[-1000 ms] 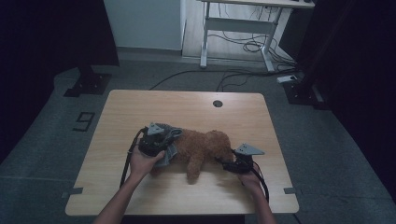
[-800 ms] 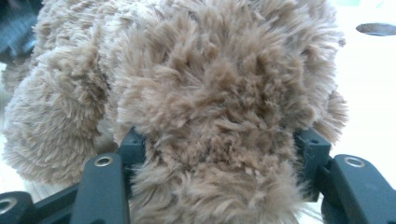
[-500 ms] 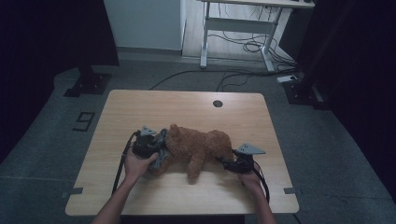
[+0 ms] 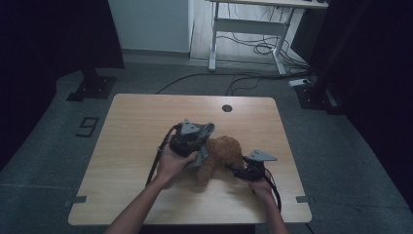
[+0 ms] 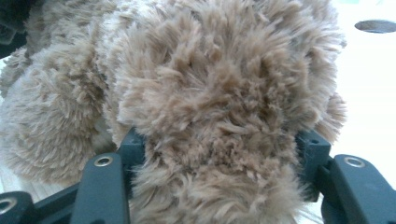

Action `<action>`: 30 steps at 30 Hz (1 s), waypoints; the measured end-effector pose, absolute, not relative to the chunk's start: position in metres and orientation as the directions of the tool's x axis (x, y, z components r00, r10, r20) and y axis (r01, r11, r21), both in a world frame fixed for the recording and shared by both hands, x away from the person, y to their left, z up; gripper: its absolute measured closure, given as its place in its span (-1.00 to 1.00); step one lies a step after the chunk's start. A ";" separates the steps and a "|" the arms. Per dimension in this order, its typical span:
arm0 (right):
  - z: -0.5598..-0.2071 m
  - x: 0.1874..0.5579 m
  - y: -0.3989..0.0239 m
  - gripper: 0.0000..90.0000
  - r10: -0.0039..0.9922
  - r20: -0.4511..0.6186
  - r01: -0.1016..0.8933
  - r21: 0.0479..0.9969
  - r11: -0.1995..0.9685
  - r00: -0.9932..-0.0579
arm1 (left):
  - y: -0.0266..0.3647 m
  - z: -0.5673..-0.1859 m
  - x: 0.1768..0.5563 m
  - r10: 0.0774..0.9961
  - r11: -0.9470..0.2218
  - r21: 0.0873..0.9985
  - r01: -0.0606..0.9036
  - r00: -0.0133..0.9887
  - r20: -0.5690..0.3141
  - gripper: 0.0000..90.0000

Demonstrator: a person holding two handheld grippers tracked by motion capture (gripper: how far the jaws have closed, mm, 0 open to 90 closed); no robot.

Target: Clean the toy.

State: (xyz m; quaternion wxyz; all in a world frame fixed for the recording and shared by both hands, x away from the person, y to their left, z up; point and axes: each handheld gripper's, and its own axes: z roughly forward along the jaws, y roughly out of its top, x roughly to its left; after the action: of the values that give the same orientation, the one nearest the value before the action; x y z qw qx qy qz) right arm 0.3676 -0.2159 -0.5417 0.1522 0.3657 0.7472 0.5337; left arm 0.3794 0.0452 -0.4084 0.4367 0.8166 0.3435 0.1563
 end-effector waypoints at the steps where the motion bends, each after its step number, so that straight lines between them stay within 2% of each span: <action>1: -0.542 0.368 -0.216 -0.13 0.709 0.163 0.384 0.909 0.163 -0.686 | 0.045 -0.408 0.379 0.698 -0.383 0.821 0.425 0.715 -0.045 0.79; 4: -0.542 0.368 -0.216 -0.12 0.707 0.166 0.385 0.909 0.160 -0.687 | 0.015 -0.420 0.392 0.677 -0.404 0.793 0.456 0.732 -0.075 0.79; 5: -0.542 0.368 -0.216 -0.13 0.708 0.163 0.382 0.910 0.162 -0.687 | -0.002 -0.430 0.398 0.664 -0.443 0.764 0.469 0.745 -0.073 0.79; 9: -0.542 0.368 -0.216 -0.12 0.713 0.155 0.385 0.907 0.172 -0.684 | -0.012 -0.445 0.400 0.669 -0.459 0.753 0.471 0.741 -0.056 0.79; 11: -0.543 0.369 -0.218 -0.12 0.711 0.168 0.392 0.905 0.163 -0.683 | -0.005 -0.447 0.401 0.675 -0.434 0.760 0.484 0.733 -0.081 0.79; 16: -0.541 0.367 -0.215 -0.12 0.711 0.141 0.375 0.909 0.183 -0.689 | 0.023 -0.446 0.398 0.704 -0.432 0.760 0.486 0.708 -0.054 0.79; 22: -0.542 0.367 -0.215 -0.12 0.712 0.149 0.379 0.909 0.176 -0.686 | 0.063 -0.435 0.392 0.745 -0.448 0.761 0.469 0.666 0.028 0.79; 24: -0.542 0.367 -0.215 -0.12 0.712 0.149 0.379 0.909 0.175 -0.686 | 0.088 -0.436 0.392 0.773 -0.416 0.766 0.490 0.634 0.015 0.79; 27: -0.541 0.367 -0.215 -0.12 0.711 0.148 0.378 0.909 0.176 -0.687 | 0.102 -0.440 0.392 0.783 -0.378 0.771 0.513 0.621 -0.029 0.79; 30: -0.541 0.366 -0.213 -0.12 0.711 0.142 0.373 0.910 0.181 -0.689 | 0.117 -0.446 0.386 0.793 -0.360 0.777 0.516 0.609 -0.038 0.79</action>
State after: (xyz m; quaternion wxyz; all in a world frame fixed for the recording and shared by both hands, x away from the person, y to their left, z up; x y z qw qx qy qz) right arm 0.3663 -0.2130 -0.5407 0.1595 0.3606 0.7517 0.5287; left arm 0.3858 0.1167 -0.4460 0.3940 0.8057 0.4061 0.1753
